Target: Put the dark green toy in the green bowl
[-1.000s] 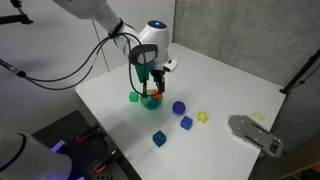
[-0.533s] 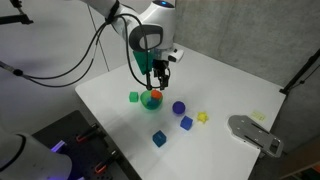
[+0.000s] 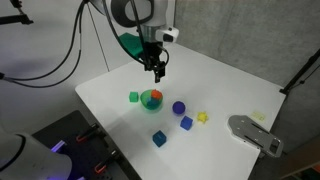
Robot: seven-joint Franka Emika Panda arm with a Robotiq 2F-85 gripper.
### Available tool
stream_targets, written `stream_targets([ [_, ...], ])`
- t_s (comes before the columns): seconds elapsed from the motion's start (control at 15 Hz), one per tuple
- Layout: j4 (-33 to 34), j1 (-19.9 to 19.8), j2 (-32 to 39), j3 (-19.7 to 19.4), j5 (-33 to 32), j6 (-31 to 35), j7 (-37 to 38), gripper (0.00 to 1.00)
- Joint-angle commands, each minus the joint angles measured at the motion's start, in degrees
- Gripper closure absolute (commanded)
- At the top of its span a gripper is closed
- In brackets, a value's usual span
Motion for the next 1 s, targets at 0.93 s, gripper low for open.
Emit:
stream_targets([
  [0.93, -1.4, -1.7, -19.4, -0.9, -2.2, -14.9, -9.2, 0.00],
])
